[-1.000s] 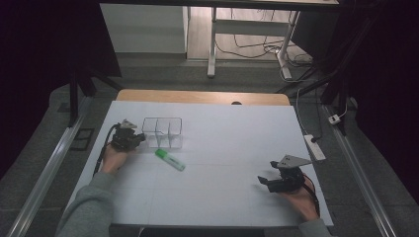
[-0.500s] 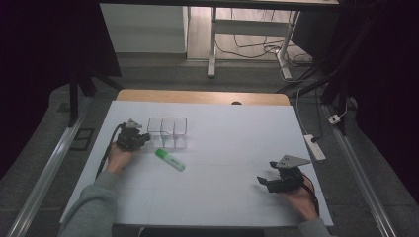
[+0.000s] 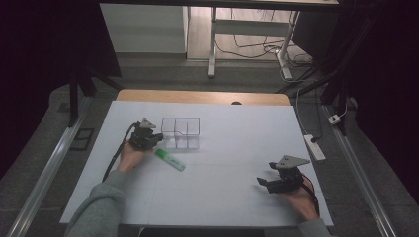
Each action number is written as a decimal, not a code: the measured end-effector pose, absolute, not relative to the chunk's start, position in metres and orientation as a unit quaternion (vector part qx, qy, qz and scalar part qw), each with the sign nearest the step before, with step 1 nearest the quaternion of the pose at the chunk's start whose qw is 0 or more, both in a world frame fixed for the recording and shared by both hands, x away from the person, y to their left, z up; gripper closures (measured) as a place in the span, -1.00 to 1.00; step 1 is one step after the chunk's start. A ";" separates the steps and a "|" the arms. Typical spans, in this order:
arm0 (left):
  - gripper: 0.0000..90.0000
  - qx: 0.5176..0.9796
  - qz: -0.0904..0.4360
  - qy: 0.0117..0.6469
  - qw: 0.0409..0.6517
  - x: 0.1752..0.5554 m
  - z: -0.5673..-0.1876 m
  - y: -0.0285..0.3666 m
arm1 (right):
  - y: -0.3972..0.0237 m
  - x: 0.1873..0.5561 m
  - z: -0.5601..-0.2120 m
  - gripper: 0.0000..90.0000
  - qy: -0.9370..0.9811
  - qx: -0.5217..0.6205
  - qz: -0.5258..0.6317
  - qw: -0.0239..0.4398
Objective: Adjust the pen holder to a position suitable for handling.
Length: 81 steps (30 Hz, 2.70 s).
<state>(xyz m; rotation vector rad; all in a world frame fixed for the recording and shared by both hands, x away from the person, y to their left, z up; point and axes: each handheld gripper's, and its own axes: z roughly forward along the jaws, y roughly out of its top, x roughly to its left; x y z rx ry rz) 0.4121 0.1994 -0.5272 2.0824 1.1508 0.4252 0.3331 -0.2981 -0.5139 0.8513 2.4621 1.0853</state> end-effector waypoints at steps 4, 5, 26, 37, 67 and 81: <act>0.98 0.813 0.165 0.435 0.351 0.416 -0.527 0.186 | -0.298 0.333 -0.514 -0.54 0.862 0.298 0.379 0.159; 0.98 0.814 0.165 0.432 0.350 0.416 -0.527 0.183 | -0.298 0.333 -0.514 -0.54 0.862 0.298 0.380 0.158; 0.98 0.833 0.158 0.398 0.350 0.426 -0.523 0.137 | -0.299 0.332 -0.512 -0.52 0.858 0.298 0.385 0.164; 0.98 0.840 0.154 0.386 0.347 0.428 -0.521 0.123 | -0.299 0.332 -0.511 -0.52 0.858 0.299 0.384 0.165; 0.98 0.832 0.156 0.383 0.370 0.411 -0.505 0.144 | -0.301 0.332 -0.512 -0.51 0.856 0.301 0.388 0.162; 0.98 0.831 0.168 0.372 0.377 0.378 -0.489 0.170 | -0.303 0.333 -0.512 -0.51 0.851 0.305 0.397 0.160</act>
